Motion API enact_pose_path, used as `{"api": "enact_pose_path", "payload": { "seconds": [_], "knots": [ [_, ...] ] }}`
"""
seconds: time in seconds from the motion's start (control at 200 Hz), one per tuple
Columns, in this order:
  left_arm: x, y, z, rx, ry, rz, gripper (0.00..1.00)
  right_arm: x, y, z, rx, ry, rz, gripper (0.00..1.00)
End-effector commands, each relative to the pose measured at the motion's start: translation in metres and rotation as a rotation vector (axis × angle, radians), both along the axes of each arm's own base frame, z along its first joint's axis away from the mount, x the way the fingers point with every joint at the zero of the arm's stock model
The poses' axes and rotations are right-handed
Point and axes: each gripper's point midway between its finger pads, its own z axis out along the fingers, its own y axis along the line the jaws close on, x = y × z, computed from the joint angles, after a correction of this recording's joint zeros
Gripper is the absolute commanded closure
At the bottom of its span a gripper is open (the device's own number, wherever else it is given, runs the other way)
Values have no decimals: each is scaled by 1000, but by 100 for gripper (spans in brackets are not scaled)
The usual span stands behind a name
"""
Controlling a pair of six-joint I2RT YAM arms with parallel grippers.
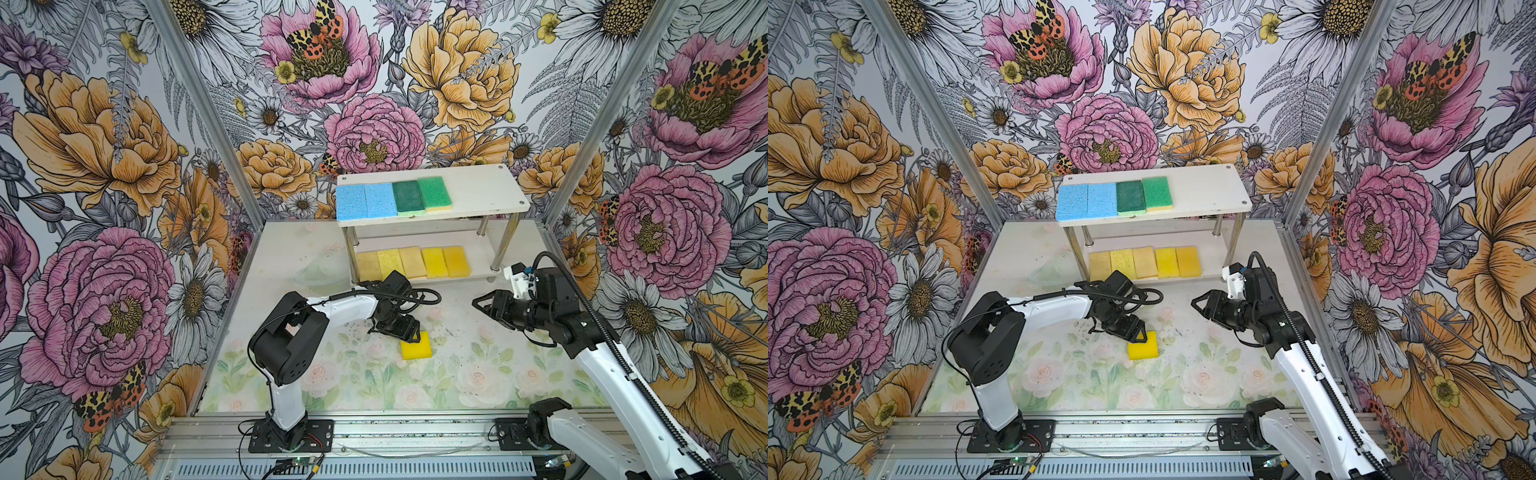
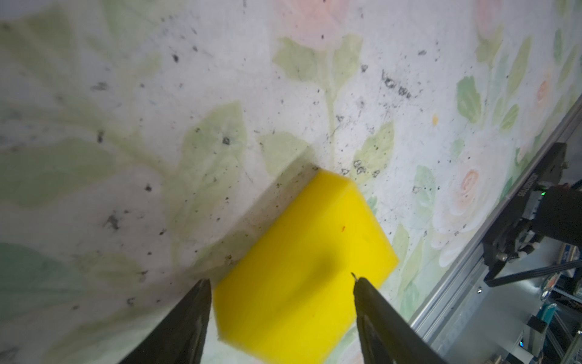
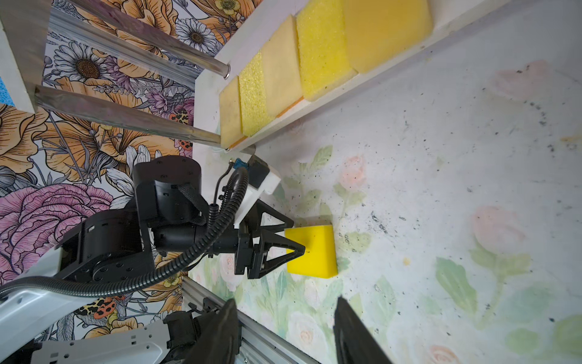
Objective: Arrange cleaning sponges on a shelf
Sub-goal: Pick up the cleaning sponge from the bottom-center of the table.
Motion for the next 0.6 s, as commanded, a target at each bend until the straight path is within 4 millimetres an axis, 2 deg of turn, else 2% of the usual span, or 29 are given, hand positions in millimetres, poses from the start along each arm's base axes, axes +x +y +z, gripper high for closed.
{"api": "enact_pose_path", "payload": {
  "seconds": [0.0, 0.135, 0.275, 0.38, 0.415, 0.52, 0.59],
  "knots": [
    [-10, -6, -1, -10, 44, -11, 33, 6, 0, 18, 5, -63, -13, 49],
    [-16, -7, 2, -14, 55, 2, 41, 6, 0, 18, 9, -61, -16, 49],
    [-24, -7, -1, -6, 82, 16, 55, 3, 0, 18, 15, -62, -24, 49],
    [-30, -5, -6, -7, 115, 36, 70, 1, 0, 14, 18, -52, -29, 49],
    [-30, -8, 6, -35, 96, 38, 77, 1, 0, 13, 19, -48, -29, 49],
    [-32, -8, 8, -59, 107, 79, 100, -2, -1, 9, 22, -33, -40, 49],
    [-28, -9, 14, -86, 91, 155, 100, -4, -2, 5, 20, -21, -52, 49]
  ]
}}
